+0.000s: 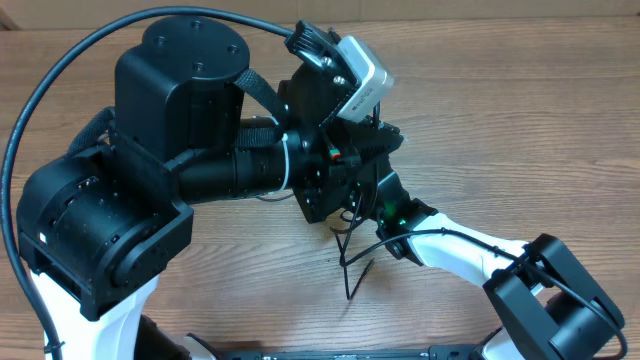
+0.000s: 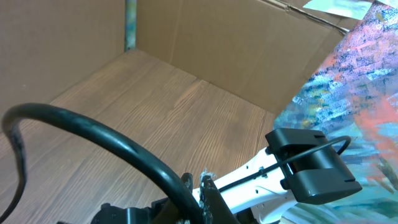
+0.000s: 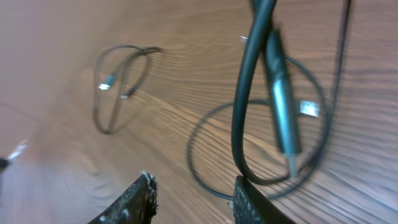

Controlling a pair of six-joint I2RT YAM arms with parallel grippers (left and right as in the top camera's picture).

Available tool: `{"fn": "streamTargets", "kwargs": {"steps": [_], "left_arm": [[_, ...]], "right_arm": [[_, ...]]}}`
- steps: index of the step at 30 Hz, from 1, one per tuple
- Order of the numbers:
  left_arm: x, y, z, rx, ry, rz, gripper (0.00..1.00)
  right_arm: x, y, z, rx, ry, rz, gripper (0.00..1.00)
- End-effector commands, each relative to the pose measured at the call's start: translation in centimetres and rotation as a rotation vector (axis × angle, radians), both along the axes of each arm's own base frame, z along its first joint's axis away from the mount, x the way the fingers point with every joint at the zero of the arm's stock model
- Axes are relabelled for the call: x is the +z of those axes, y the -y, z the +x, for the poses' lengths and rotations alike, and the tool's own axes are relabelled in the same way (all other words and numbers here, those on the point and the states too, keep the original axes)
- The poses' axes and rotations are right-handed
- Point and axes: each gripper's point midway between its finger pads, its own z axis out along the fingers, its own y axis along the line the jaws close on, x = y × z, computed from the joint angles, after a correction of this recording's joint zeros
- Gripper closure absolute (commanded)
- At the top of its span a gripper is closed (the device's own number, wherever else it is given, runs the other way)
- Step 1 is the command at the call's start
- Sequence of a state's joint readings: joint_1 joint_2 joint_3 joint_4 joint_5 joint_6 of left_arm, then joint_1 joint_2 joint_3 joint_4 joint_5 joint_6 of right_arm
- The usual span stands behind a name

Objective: Untangle cables

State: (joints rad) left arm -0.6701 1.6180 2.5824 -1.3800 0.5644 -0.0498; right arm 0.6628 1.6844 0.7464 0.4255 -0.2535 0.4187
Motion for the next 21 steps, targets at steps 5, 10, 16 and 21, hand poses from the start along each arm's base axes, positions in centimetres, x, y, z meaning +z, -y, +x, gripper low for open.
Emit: {"fn": "streamTargets", "kwargs": {"steps": [5, 10, 16, 21], "left_arm": [[0.9, -0.2, -0.1, 0.004, 0.049, -0.015, 0.96], [1.0, -0.4, 0.3, 0.027, 0.060, -0.011, 0.96], [0.7, -0.7, 0.9, 0.066, 0.068, 0.008, 0.96], [0.5, -0.9, 1.3, 0.089, 0.070, 0.019, 0.96]], "right_arm": [[-0.5, 2.3, 2.7, -0.187, 0.054, -0.077, 0.56], [-0.7, 2.9, 3.0, -0.223, 0.059, -0.097, 0.56], [-1.4, 3.1, 2.7, -0.221, 0.035, -0.122, 0.59], [-2.6, 3.5, 2.2, -0.218, -0.005, -0.159, 0.62]]}}
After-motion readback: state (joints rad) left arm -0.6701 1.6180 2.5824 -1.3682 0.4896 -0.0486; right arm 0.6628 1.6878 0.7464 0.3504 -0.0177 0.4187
